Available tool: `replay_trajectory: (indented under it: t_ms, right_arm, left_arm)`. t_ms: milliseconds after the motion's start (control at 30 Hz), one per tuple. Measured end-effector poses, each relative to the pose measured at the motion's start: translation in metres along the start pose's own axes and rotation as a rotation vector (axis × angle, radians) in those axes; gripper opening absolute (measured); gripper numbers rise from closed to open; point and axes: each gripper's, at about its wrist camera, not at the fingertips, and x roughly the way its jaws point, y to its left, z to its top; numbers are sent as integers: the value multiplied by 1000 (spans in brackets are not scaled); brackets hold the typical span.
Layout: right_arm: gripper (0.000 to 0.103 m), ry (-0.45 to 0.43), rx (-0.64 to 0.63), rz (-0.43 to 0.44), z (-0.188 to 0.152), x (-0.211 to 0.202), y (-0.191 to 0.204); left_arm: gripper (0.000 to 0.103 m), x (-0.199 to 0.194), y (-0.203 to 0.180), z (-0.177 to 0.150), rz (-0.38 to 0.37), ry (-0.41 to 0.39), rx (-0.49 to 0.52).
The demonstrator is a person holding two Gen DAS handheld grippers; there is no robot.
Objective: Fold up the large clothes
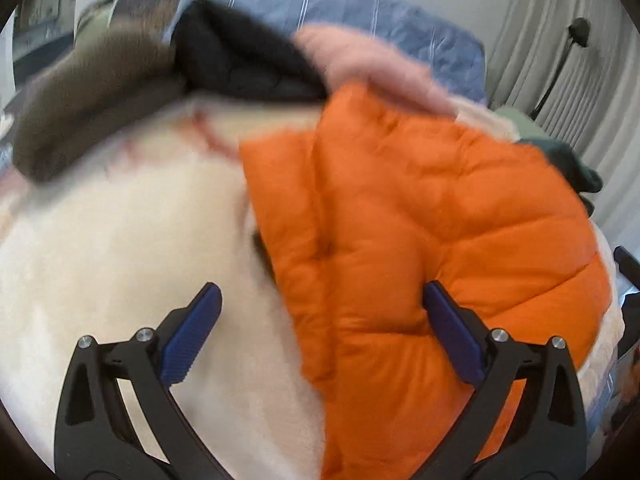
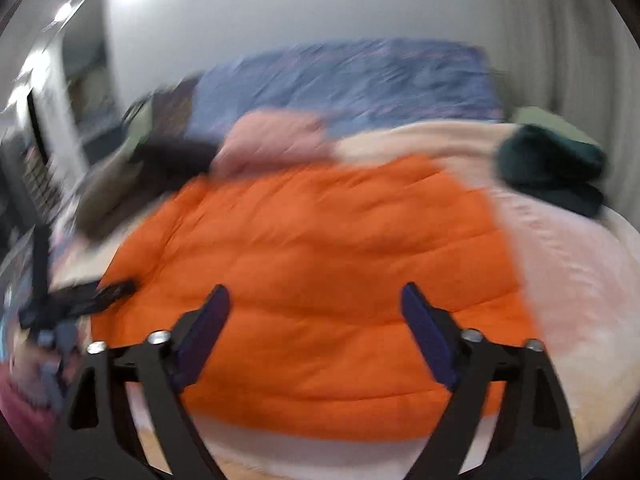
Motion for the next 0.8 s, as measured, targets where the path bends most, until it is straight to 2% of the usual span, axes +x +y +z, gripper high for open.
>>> replay_trajectory:
  t_ms: [33,100,267,400,467,500,567,633,667,700,733,800]
  right_arm:
    - [55,55,8,13,-6,18,1]
    - [54,79,57,14,-17,40,-7]
    - [53,124,90,45,0,26,-13]
    - [54,-6,30,25,36,-1,-1]
    - [53,-50,-27,-2,59,3,8]
    - [52,-63,-44,-11,72,12,12]
    - [37,-42,-36,-3,93,36,14]
    - [34,11,2,3,111,74,10]
    - [34,40,6,-25,112,94,5]
    - [34,103,-5,-45,108,131,0]
    - [35,126,-9,-33,101,147,0]
    - [33,112,15,-4,95,166,-5]
  left_arm:
    - [101,6,2,-2,-22,18,-13]
    - [101,4,5,-1,-40,12,-26]
    - [101,6,7,-2,-48,17,-30]
    - [101,7,7,-2,-68,16,-43]
    - [101,7,13,-2,-73,16,-42]
    - [101,7,14,-2,-73,16,-42]
    - [101,8,15,0,-75,16,-43]
    - [101,7,16,-1,-79,14,-45]
    - [101,7,16,-1,-82,14,-46]
    - [101,7,17,-1,-85,14,-48]
    - [101,7,18,-1,-96,11,-51]
    - [101,6,22,-1,-135,5,-59]
